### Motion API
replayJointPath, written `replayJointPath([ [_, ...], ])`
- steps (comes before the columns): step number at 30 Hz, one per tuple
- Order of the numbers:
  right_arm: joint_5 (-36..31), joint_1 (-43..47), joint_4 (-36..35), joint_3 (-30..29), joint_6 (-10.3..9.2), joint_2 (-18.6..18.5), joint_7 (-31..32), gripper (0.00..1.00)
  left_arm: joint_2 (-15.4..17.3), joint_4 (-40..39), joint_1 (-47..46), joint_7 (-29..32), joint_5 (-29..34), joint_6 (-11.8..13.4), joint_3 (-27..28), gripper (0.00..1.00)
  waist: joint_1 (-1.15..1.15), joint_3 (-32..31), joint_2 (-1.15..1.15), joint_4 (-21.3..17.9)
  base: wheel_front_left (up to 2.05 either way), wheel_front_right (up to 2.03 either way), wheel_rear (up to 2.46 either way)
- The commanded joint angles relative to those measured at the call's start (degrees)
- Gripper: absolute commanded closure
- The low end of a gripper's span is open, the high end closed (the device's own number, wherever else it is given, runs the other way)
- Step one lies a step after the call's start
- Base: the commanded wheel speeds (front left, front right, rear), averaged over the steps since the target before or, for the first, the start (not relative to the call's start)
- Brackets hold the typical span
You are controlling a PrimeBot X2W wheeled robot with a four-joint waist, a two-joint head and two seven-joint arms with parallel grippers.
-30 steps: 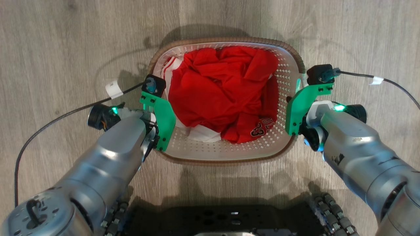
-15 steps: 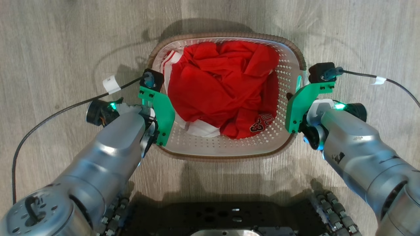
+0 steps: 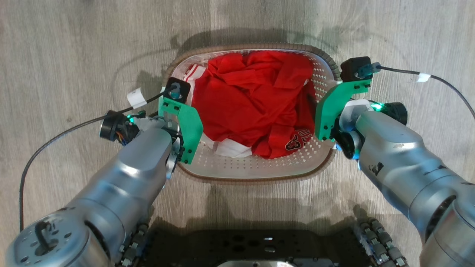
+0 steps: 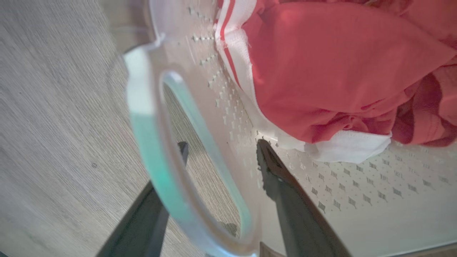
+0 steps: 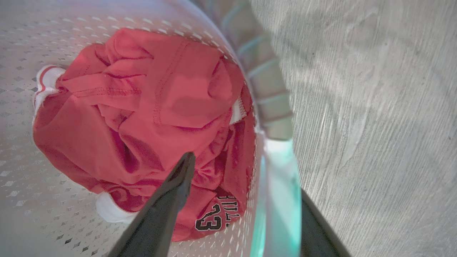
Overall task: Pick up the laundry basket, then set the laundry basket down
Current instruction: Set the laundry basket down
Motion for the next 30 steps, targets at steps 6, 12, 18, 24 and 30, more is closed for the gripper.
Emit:
replayJointPath([
  [6,0.5,4.4,0.4,0.4,0.41,0.9,0.7,0.0,0.7,0.1,0.4,-0.3,0.8,0.6,0.3,0.0,0.0,-1.9,0.0,0.1,0.0,0.0,0.0],
  [12,1.2,6.0,1.4,0.4,0.41,1.2,2.2,0.0,0.7,0.1,1.6,-0.8,0.8,0.6,0.3,0.0,0.0,-5.9,0.0,-0.1,0.0,0.0,0.0],
  [18,1.7,9.9,2.6,0.6,0.41,1.8,4.8,0.0,0.7,1.4,5.9,-0.9,0.8,-0.4,0.3,0.0,0.0,-15.2,0.0,-0.7,0.0,0.0,0.0],
  [24,3.3,14.1,0.3,-0.4,0.41,1.8,2.1,0.0,0.7,2.2,10.4,-5.3,-1.4,-1.3,0.9,0.0,0.0,-26.5,0.0,-0.8,0.0,0.0,0.0],
  [30,4.6,16.1,-3.9,-2.3,0.41,0.4,-6.5,0.0,0.7,2.9,12.9,-12.2,-3.9,-2.0,2.8,0.0,0.0,-35.8,0.0,-0.9,0.0,0.0,0.0],
])
